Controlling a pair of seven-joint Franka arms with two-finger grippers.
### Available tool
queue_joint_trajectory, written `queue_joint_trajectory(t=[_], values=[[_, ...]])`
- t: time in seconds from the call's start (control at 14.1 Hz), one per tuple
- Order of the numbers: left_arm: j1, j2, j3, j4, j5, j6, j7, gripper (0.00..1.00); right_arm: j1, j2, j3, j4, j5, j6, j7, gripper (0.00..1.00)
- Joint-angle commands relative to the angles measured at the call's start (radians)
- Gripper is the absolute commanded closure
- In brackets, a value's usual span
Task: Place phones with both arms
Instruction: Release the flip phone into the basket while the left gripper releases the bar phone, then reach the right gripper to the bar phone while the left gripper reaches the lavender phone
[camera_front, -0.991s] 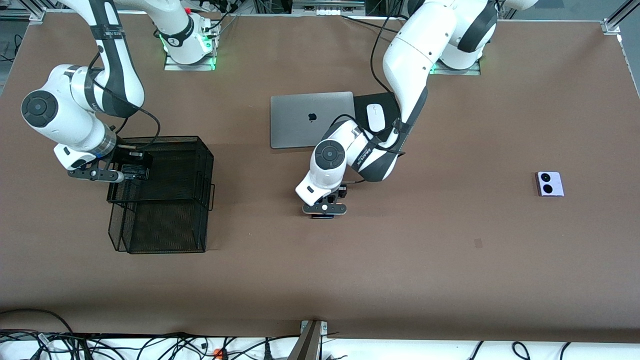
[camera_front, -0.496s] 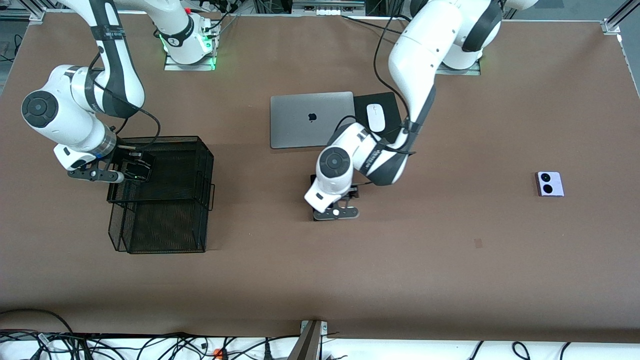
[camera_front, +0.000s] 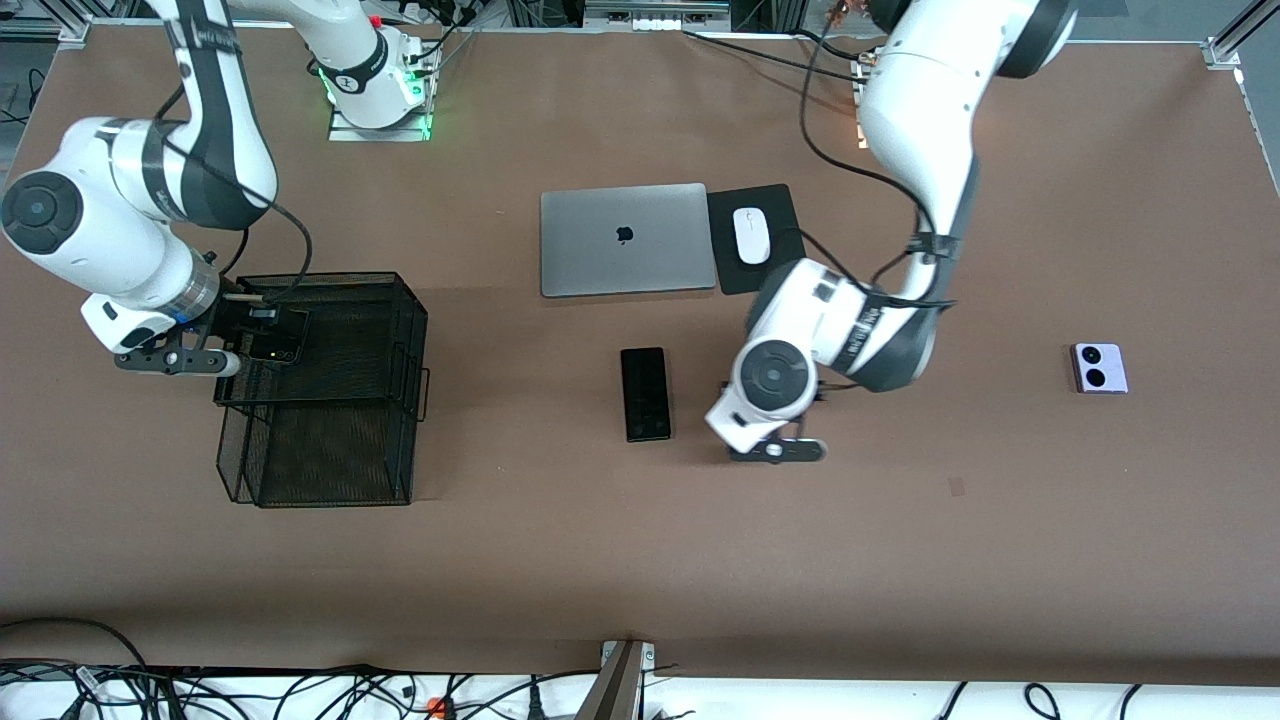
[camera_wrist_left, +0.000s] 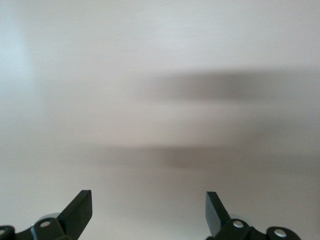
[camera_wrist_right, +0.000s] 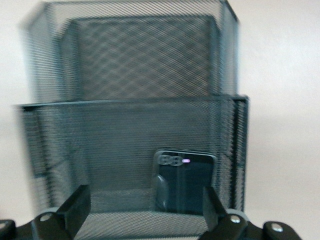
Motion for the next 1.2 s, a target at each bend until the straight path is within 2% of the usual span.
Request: queue_joint_trajectory(t=[0.0,0.14,0.28,0.42,0.57,0.71,0.85,1.13], values=[[0.060,-0.139,-0.007,-0.210,0.083,0.018,0.141,0.00,0.058,0.129,0.043,0.203,0.067,-0.105,0.097,0.01],[0.134,-0.201,-0.007,-0.260,0.083,0.016,0.274,0.00,0.059,0.203,0.130,0.290,0.133,-0.096,0.226,0.01],[0.203,-0.262,-0.005,-0.323,0.091,0.022,0.369,0.00,0.061,0.304,0.222,0.397,0.144,-0.092,0.330,0.01],[0.299,-0.340,-0.008,-0.441,0.141,0.100,0.495,0.00,0.062,0.419,0.317,0.523,0.143,-0.072,0.448,0.01],[0.407,-0.402,-0.010,-0.545,0.141,0.203,0.575,0.00,0.091,0.504,0.377,0.554,0.134,0.070,0.524,0.01],[0.493,-0.410,-0.010,-0.570,0.143,0.242,0.643,0.00,0.137,0.570,0.381,0.553,0.132,0.216,0.561,0.01],[0.583,-0.414,-0.011,-0.618,0.143,0.332,0.696,0.00,0.171,0.642,0.381,0.557,0.135,0.294,0.567,0.01],[0.733,-0.431,-0.014,-0.744,0.140,0.571,0.787,0.00,0.179,0.694,0.397,0.559,0.140,0.382,0.565,0.01]])
